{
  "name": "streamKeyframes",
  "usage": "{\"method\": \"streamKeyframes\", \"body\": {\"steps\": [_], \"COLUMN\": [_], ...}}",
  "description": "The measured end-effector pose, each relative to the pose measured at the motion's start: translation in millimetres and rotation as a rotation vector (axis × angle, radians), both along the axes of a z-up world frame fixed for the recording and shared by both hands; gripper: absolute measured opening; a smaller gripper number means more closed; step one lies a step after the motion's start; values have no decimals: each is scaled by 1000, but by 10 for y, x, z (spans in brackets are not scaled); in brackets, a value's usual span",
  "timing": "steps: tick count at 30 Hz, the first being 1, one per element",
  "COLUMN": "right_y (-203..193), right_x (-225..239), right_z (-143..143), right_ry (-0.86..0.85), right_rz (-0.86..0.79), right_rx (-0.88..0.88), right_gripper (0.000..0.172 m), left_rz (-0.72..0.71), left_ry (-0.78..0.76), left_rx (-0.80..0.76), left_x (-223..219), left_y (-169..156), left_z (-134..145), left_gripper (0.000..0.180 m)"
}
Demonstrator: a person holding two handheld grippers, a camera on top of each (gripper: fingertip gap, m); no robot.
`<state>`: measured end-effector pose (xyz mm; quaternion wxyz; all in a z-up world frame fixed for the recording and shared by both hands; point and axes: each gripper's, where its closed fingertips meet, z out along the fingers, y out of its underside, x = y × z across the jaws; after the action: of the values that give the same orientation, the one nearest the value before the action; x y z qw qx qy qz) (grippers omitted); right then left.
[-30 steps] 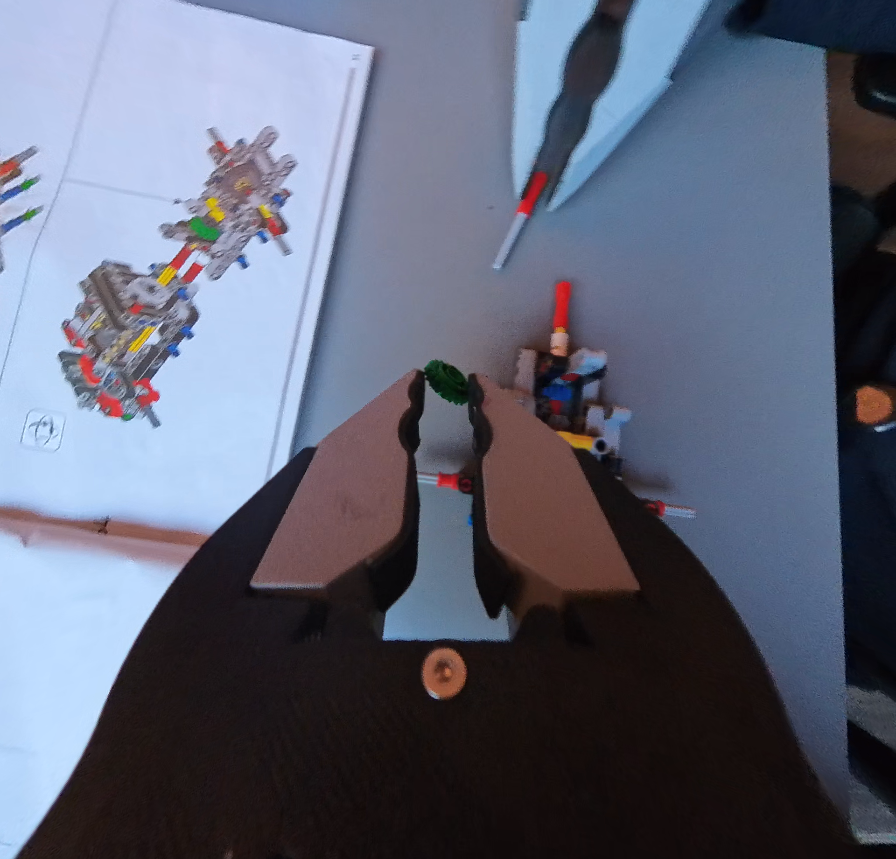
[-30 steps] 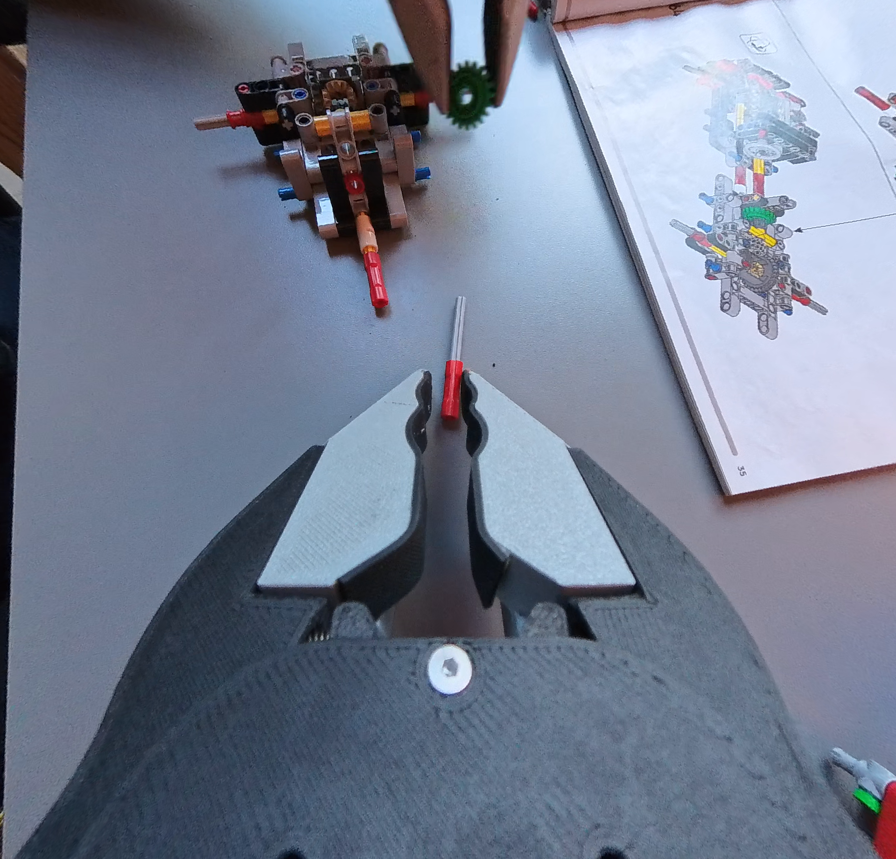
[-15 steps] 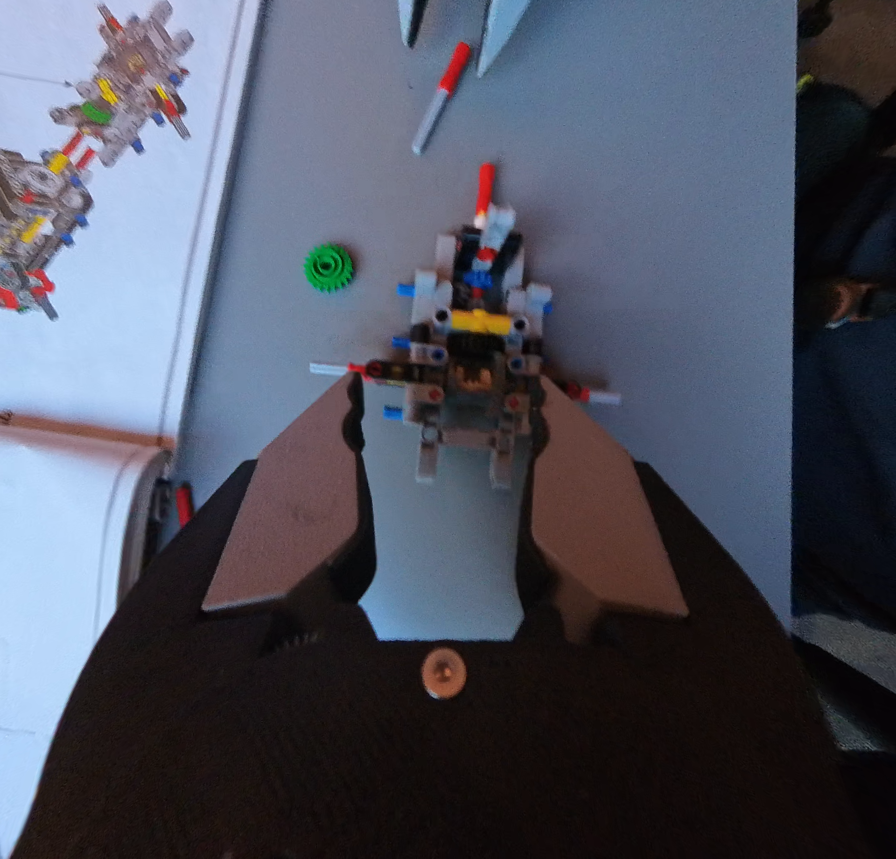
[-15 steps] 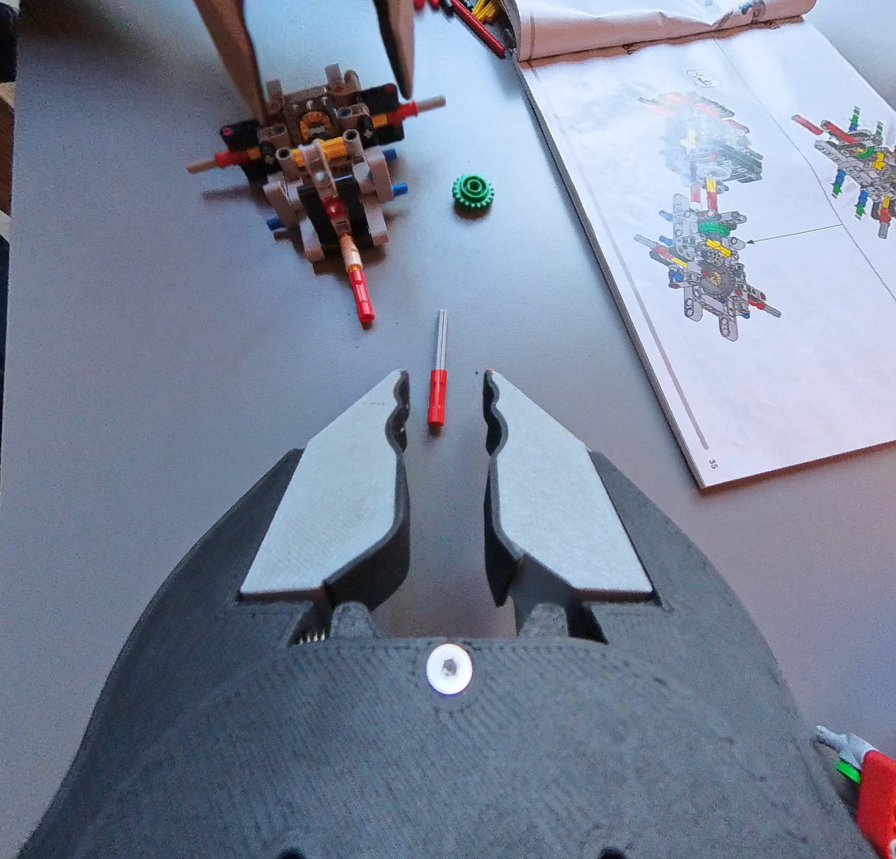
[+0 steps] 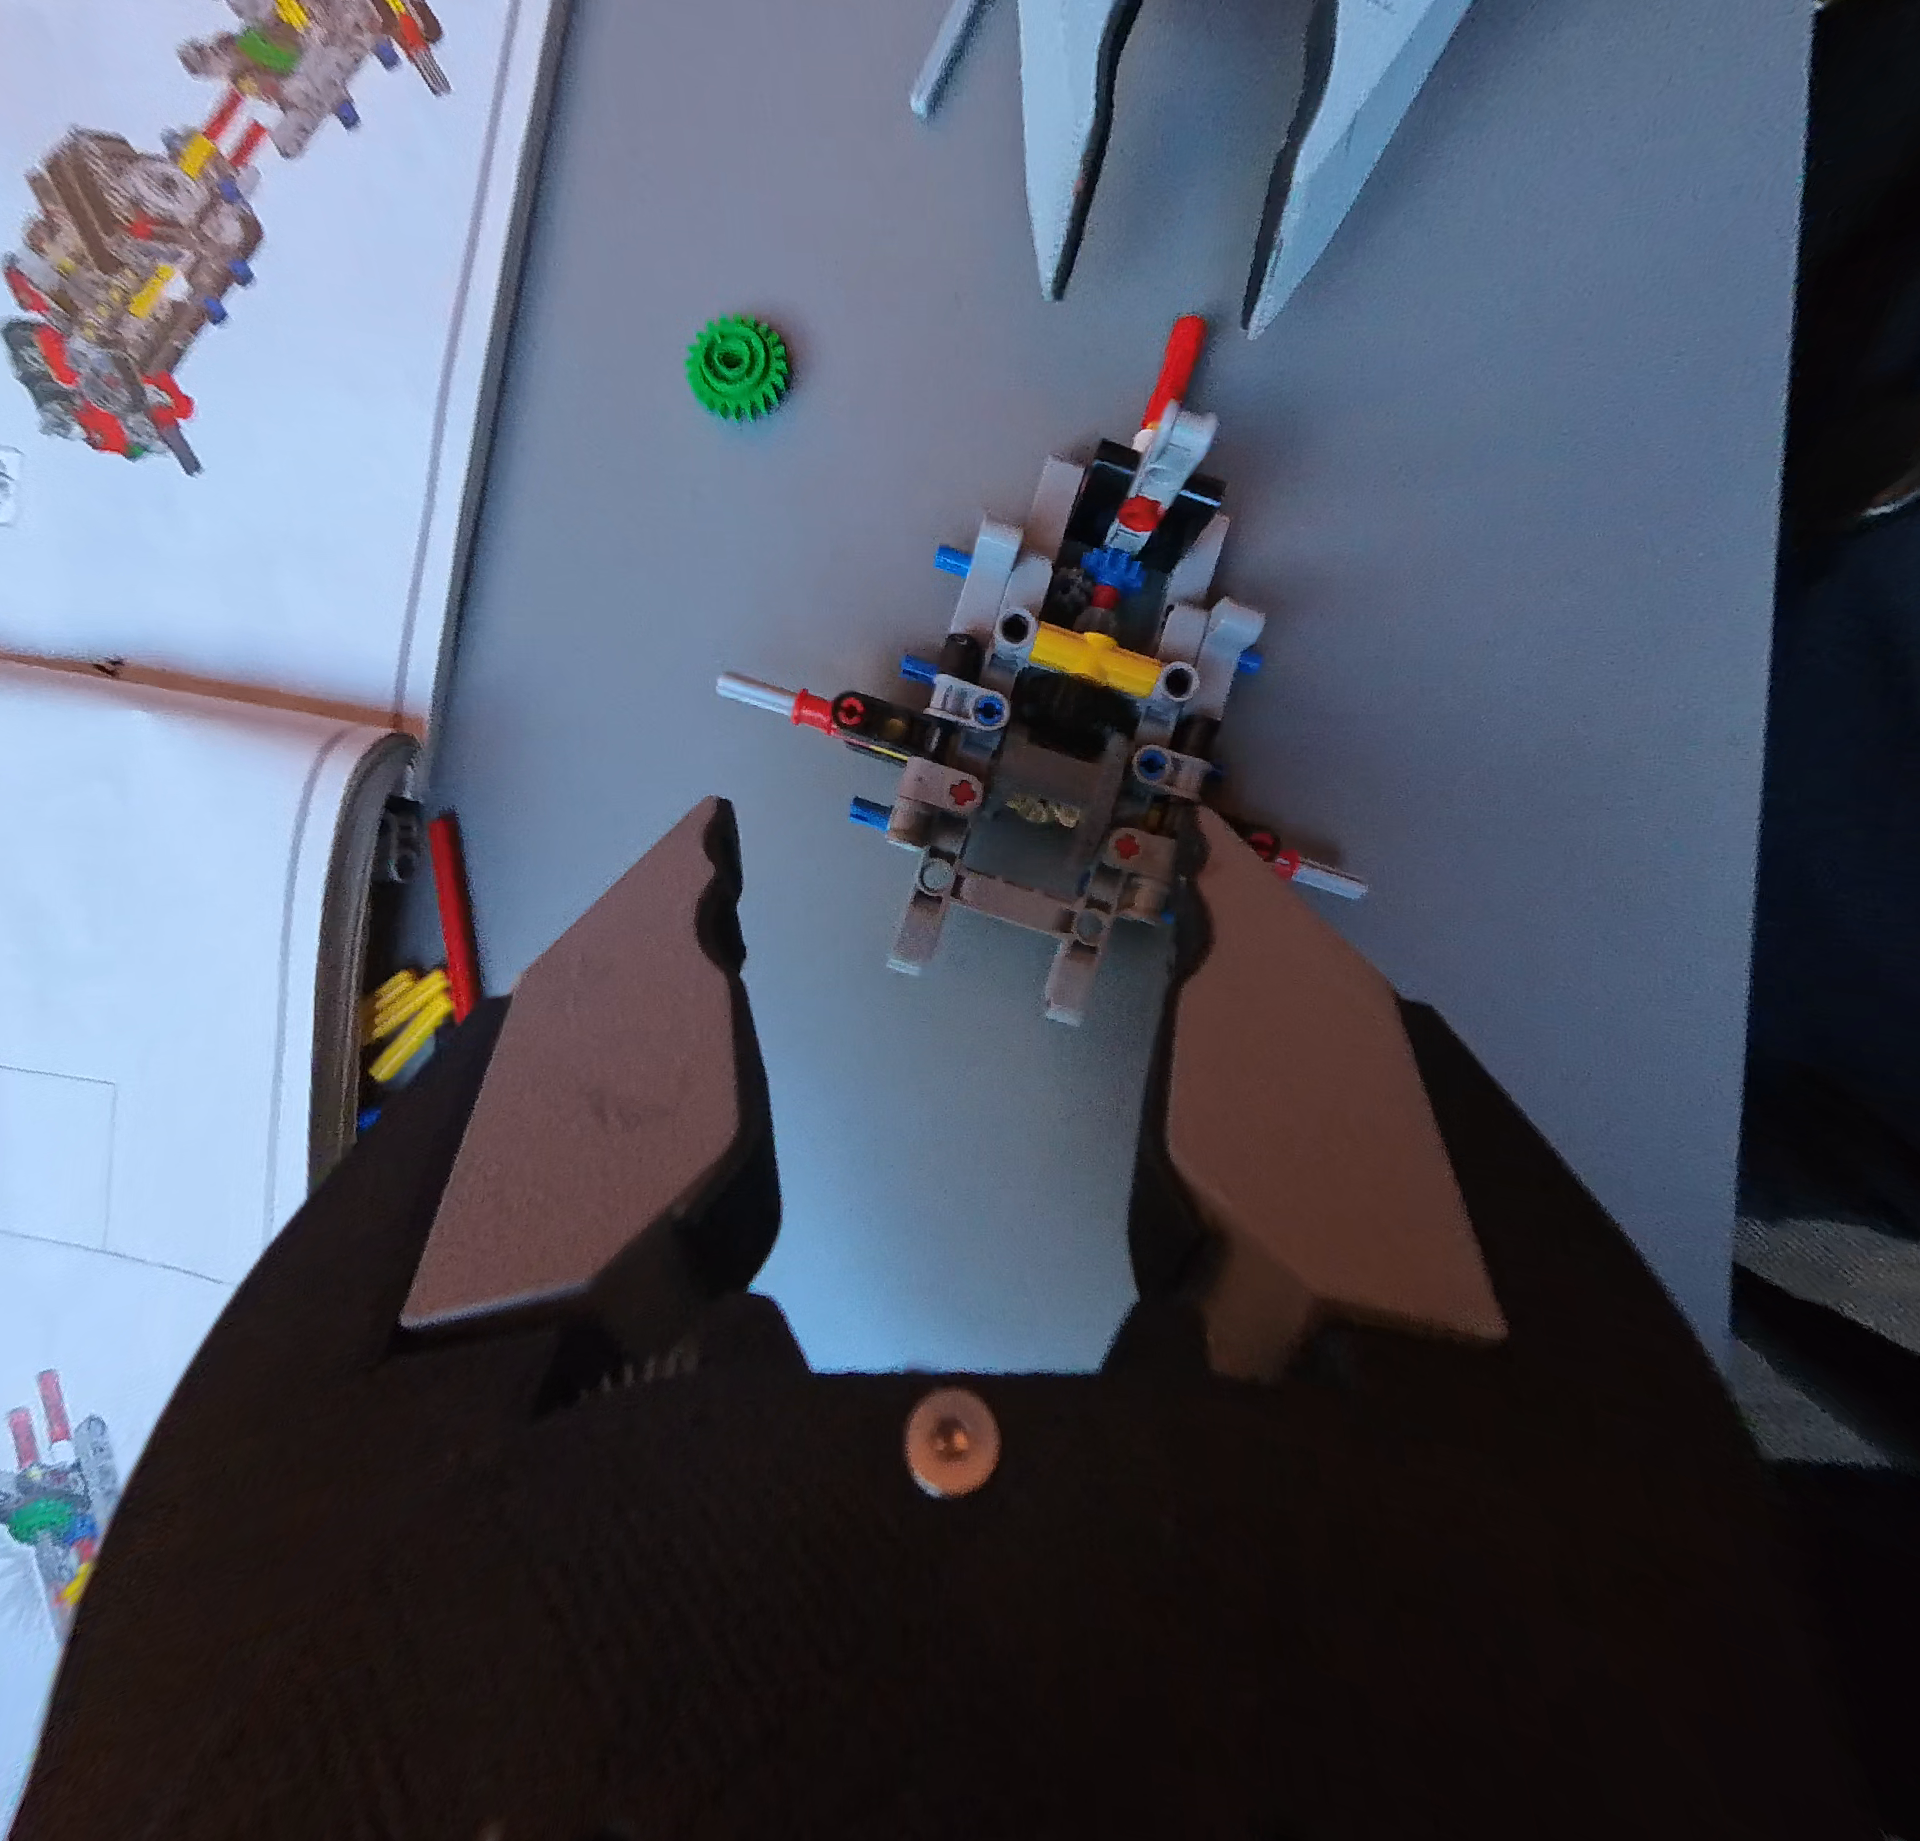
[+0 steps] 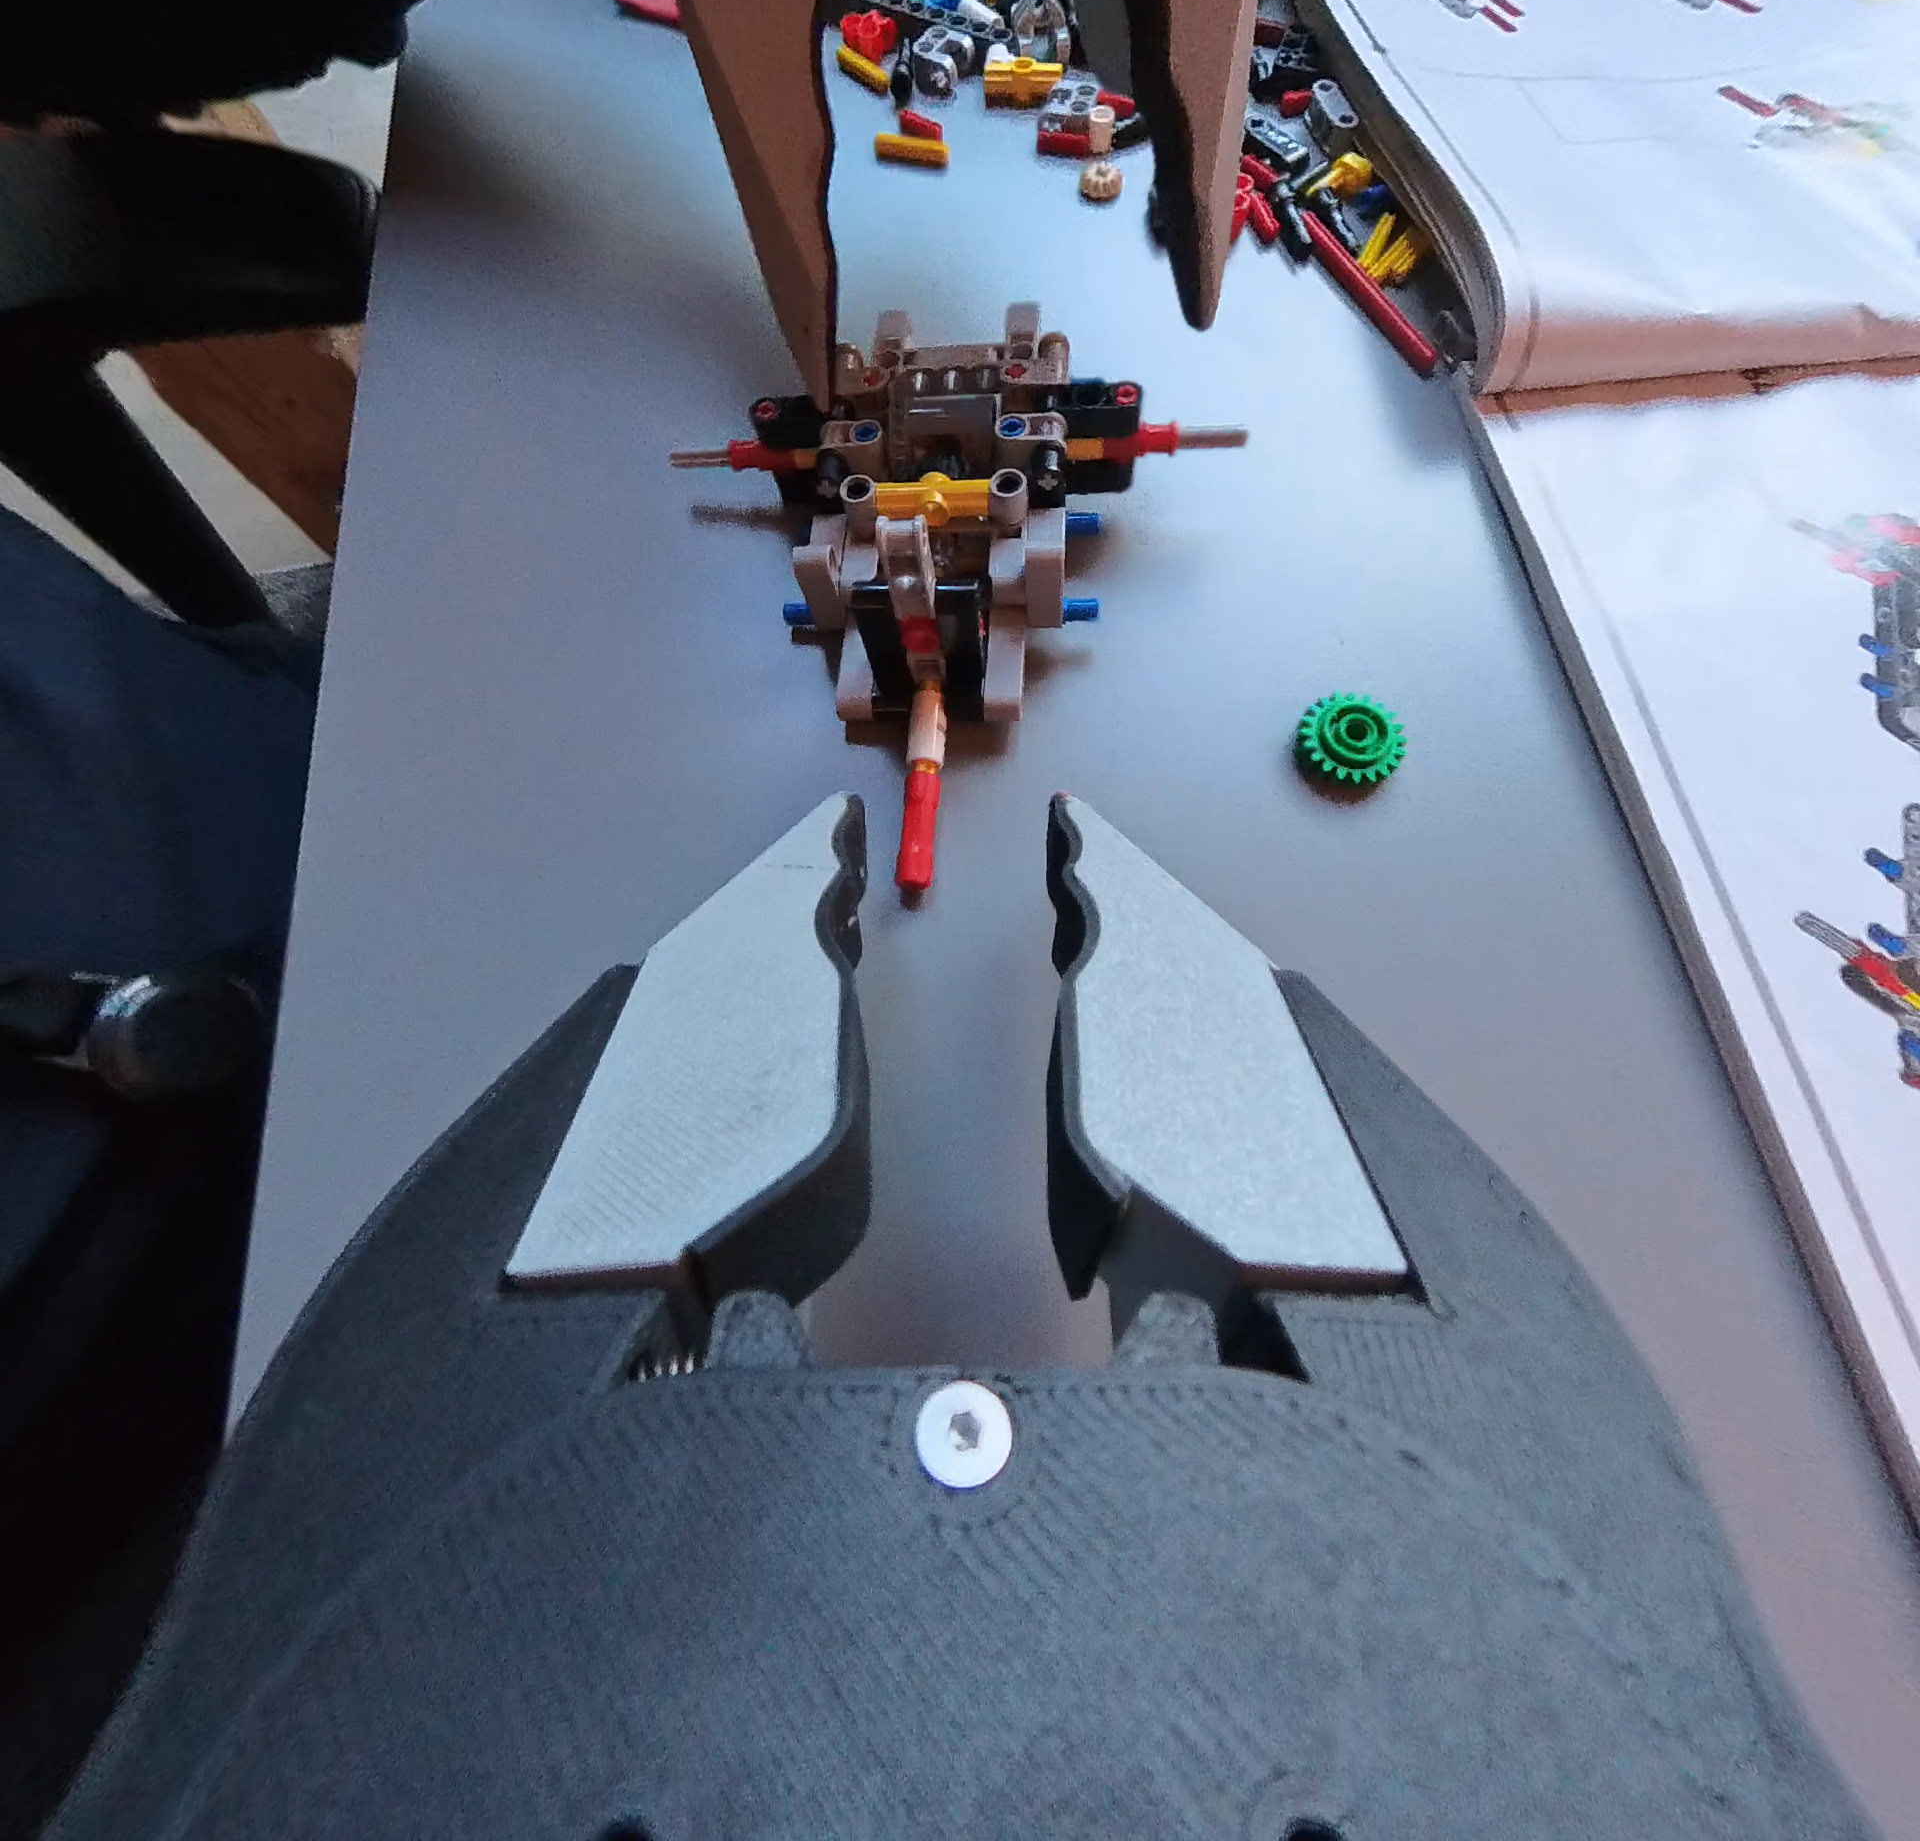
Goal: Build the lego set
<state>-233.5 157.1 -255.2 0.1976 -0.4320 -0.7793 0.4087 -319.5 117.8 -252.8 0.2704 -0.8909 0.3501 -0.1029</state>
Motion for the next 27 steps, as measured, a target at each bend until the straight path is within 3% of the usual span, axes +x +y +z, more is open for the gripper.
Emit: {"method": "streamKeyframes", "body": {"steps": [6, 8, 12, 14, 16, 19, 22, 27], "right_y": [-127, -176, -287, -308, -292, -282, -244, -16], "right_x": [-57, -89, -191, -277, -317, -290, -304, -418], "right_z": [-25, -20, -123, -129, -138, -140, -31, 328], "right_ry": [-68, -71, -131, -121, -122, -112, 1, 340], "right_rz": [3, 6, 15, -1, -17, -3, -11, -107], "right_rx": [-74, -85, -56, -35, -11, 16, 117, 508], "right_gripper": [53, 54, 63, 55, 39, 38, 34, 36], "left_rz": [-61, -53, -38, -38, -40, -49, -67, -89], "left_ry": [-61, -49, 22, 5, 2, 69, 260, 842], "left_rx": [-19, -75, -110, -79, -45, 43, 225, 696], "left_x": [-14, -64, -73, 8, 63, 91, 61, -79], "left_y": [-238, -335, -320, -249, -207, -199, -149, 26], "left_z": [178, 87, -235, -233, -225, -203, -93, 454], "left_gripper": [85, 91, 83, 79, 62, 62, 62, 62]}}
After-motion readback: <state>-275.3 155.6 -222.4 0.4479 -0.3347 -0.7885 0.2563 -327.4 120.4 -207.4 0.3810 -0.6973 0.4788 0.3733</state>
